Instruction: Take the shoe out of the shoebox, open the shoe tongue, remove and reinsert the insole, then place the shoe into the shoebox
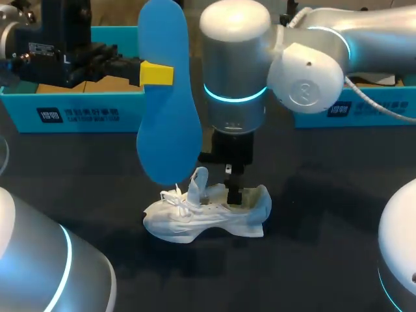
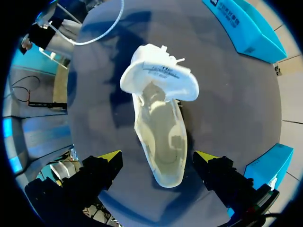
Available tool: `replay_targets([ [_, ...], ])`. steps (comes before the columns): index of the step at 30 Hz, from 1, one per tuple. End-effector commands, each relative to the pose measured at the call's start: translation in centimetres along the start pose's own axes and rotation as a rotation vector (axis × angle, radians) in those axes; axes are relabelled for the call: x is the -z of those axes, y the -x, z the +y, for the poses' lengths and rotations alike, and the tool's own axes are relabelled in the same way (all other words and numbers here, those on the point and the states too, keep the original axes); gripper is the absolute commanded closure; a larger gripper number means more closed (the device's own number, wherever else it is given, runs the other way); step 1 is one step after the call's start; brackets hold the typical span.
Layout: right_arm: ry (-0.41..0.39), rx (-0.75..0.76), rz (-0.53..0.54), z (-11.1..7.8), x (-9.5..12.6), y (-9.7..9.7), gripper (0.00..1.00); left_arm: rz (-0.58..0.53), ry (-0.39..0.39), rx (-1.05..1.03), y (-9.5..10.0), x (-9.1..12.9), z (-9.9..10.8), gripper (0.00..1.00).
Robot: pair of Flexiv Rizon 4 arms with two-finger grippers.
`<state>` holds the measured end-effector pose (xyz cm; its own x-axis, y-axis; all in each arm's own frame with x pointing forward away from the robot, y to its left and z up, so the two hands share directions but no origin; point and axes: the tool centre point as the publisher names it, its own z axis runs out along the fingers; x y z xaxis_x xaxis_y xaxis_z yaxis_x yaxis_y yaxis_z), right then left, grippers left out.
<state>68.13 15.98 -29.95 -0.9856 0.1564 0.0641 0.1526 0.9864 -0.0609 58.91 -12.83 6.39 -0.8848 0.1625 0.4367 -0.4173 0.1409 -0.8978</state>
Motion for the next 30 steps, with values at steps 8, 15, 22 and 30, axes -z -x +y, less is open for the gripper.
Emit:
replay_targets([
  [8, -0.074, 0.085, 0.019, 3.1, -2.8, 4.9, 0.00, 0.004, 0.003, 0.000, 0.3, -0.2, -0.1, 1.00],
  [15, -0.087, 0.097, 0.038, 4.4, -4.7, 5.5, 0.00, 0.004, 0.003, 0.000, 0.3, -0.2, -0.1, 1.00],
  [22, -0.075, 0.090, 0.052, 4.1, -6.0, 5.6, 0.00, 0.004, 0.003, 0.000, 0.3, -0.2, -0.1, 1.00],
  [30, -0.075, 0.079, 0.057, 3.7, -6.8, 5.4, 0.00, 0.004, 0.003, 0.000, 0.3, -0.2, -0.1, 1.00],
])
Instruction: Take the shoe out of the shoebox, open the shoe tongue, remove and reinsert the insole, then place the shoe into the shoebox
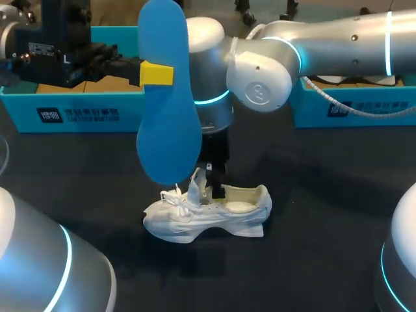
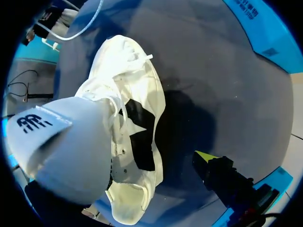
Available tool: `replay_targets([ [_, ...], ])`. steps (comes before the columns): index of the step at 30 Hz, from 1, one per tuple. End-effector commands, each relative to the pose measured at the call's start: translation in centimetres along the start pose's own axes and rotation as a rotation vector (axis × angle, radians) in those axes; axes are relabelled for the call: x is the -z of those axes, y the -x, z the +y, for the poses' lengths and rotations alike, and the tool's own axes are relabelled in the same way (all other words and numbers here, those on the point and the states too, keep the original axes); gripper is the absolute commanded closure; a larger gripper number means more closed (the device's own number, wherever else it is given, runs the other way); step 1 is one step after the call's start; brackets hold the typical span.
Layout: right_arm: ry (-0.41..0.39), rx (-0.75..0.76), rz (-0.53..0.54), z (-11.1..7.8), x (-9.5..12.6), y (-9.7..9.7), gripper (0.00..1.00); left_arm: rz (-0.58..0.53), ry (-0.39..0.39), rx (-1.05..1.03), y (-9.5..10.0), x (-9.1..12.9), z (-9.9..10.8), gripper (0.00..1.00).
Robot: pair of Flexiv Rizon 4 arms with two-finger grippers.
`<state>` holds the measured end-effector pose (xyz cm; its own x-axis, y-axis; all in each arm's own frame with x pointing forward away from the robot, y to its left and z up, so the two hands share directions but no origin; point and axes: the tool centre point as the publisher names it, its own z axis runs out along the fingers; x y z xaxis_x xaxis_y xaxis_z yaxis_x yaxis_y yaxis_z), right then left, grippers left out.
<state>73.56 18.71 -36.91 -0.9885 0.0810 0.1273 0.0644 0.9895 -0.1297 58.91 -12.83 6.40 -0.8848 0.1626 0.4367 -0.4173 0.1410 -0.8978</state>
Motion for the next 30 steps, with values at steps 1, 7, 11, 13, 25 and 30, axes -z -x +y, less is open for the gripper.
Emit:
replay_targets([
  [1, 0.005, -0.009, -0.002, -0.3, -0.4, -0.1, 0.00, 0.004, 0.003, 0.000, 0.3, -0.2, -0.1, 1.00],
  [7, 0.001, -0.007, -0.004, -0.7, -0.3, -0.4, 0.11, 0.004, 0.003, 0.000, 0.3, -0.2, -0.1, 1.00],
  [11, -0.007, -0.002, 0.007, -0.8, -0.5, -0.6, 0.90, 0.004, 0.003, 0.000, 0.3, -0.2, -0.1, 1.00],
  [13, -0.009, 0.000, 0.008, -0.6, -0.7, -0.7, 1.00, 0.004, 0.003, 0.000, 0.3, -0.2, -0.1, 1.00],
  [25, 0.005, -0.008, 0.026, -0.5, 0.1, -2.3, 1.00, 0.004, 0.003, 0.000, 0.3, -0.2, -0.1, 1.00],
  [30, 0.009, -0.040, 0.046, -0.7, 1.4, -3.3, 1.00, 0.004, 0.003, 0.000, 0.3, -0.2, -0.1, 1.00],
])
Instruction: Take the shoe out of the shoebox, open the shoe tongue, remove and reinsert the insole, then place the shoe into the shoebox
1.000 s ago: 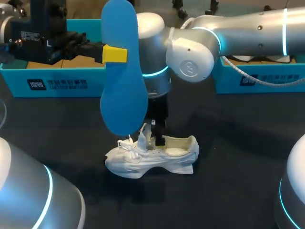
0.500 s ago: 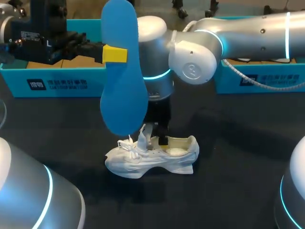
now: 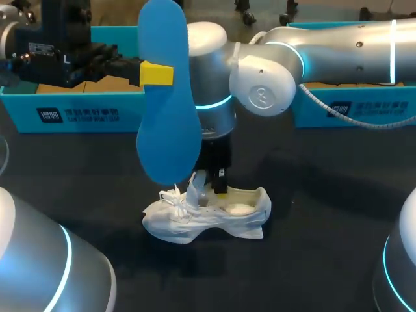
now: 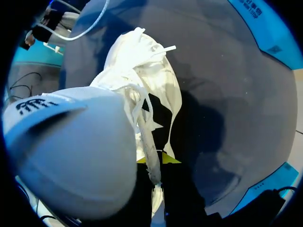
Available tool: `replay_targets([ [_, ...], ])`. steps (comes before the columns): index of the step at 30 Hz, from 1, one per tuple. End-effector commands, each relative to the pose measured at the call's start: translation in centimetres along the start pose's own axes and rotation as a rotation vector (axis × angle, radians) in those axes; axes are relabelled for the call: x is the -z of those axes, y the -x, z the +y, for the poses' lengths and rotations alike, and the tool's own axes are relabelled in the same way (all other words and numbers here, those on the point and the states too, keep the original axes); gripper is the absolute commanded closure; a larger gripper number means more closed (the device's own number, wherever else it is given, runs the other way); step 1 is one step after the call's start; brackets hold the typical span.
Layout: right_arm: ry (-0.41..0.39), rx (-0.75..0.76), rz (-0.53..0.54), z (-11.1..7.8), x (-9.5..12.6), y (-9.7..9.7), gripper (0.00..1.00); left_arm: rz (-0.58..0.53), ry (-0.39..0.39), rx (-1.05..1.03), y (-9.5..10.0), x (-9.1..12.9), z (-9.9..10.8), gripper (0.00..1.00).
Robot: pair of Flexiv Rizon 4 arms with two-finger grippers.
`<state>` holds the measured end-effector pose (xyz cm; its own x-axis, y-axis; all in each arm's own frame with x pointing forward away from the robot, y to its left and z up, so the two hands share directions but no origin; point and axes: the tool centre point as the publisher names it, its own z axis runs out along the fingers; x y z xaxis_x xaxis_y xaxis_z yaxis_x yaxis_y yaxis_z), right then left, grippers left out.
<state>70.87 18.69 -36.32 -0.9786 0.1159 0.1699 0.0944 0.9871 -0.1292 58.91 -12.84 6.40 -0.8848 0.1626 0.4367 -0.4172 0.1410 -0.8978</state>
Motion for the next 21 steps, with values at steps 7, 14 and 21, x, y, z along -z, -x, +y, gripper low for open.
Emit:
replay_targets([
  [7, 0.024, -0.158, 0.047, -0.7, 3.4, -2.3, 1.00, 0.004, 0.003, 0.000, 0.3, -0.2, -0.1, 1.00],
  [14, 0.163, -0.299, 0.018, -0.6, 4.5, -4.5, 1.00, 0.004, 0.003, 0.000, 0.3, -0.2, -0.1, 1.00],
  [21, 0.163, -0.299, 0.018, -0.6, 4.5, -4.5, 1.00, 0.004, 0.003, 0.000, 0.3, -0.2, -0.1, 1.00],
])
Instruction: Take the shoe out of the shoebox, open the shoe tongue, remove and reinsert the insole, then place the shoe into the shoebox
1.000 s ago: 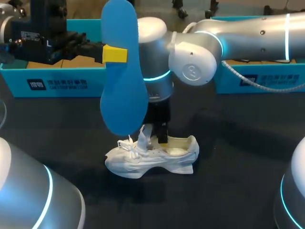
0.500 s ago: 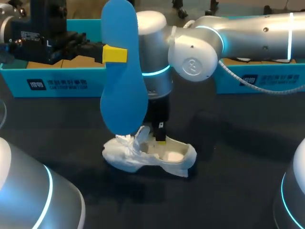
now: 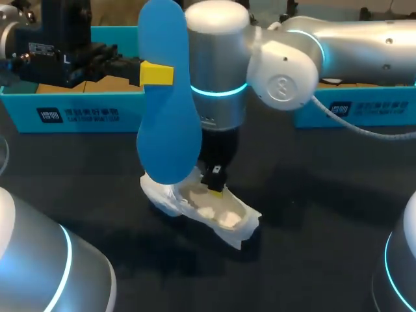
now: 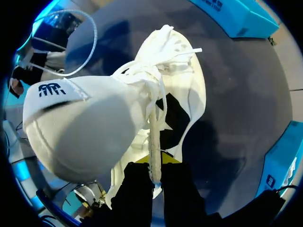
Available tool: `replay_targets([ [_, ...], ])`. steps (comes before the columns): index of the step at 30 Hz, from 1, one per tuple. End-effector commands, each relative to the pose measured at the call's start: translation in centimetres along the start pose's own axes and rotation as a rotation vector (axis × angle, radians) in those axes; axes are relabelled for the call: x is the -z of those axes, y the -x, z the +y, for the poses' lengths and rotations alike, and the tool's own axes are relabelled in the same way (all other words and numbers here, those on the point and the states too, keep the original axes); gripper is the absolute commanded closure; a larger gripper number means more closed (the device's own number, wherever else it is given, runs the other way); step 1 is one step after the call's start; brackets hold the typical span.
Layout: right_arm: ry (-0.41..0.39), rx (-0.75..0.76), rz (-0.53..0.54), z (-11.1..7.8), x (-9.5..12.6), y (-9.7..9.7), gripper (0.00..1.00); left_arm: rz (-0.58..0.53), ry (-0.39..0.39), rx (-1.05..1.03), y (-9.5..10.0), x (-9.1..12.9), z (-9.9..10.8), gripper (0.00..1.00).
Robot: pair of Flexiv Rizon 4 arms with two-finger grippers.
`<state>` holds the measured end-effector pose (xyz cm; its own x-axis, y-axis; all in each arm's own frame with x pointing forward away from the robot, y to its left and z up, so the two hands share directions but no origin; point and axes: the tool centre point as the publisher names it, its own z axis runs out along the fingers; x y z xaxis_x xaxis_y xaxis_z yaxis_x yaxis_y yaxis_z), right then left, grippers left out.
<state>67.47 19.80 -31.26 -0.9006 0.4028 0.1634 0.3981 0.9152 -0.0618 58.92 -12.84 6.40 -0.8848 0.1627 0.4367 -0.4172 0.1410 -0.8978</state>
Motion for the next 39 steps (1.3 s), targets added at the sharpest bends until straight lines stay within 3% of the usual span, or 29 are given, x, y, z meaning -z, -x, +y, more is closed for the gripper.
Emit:
replay_targets([
  [1, 0.043, -0.063, 0.004, -1.0, 0.7, 0.2, 1.00, 0.004, 0.003, 0.000, 0.3, -0.2, -0.1, 1.00],
  [4, 0.064, -0.282, 0.093, -1.3, 1.4, 0.0, 1.00, 0.004, 0.003, 0.000, 0.3, -0.2, -0.1, 1.00],
  [6, 0.066, -0.518, 0.303, -1.6, 1.4, -0.1, 1.00, 0.004, 0.003, 0.000, 0.3, -0.2, -0.1, 1.00],
  [7, 0.093, -0.642, 0.368, -1.9, 1.2, -0.3, 1.00, 0.004, 0.003, 0.000, 0.3, -0.2, -0.1, 1.00],
  [8, 0.178, -0.682, 0.378, -2.0, 1.3, -1.3, 1.00, 0.004, 0.003, 0.000, 0.3, -0.2, -0.1, 1.00],
  [9, 0.233, -0.695, 0.372, -1.8, 1.5, -2.3, 1.00, 0.004, 0.003, 0.000, 0.3, -0.2, -0.1, 1.00],
  [20, 0.233, -0.695, 0.372, -1.8, 1.5, -2.3, 1.00, 0.004, 0.003, 0.000, 0.3, -0.2, -0.1, 1.00],
  [26, 0.320, -0.904, 0.487, -3.0, 0.3, -1.1, 1.00, 0.004, 0.003, 0.000, 0.3, -0.2, -0.1, 1.00],
  [39, 0.350, -0.927, 0.552, -3.1, -1.5, 0.5, 1.00, 0.004, 0.003, 0.000, 0.3, -0.2, -0.1, 1.00],
])
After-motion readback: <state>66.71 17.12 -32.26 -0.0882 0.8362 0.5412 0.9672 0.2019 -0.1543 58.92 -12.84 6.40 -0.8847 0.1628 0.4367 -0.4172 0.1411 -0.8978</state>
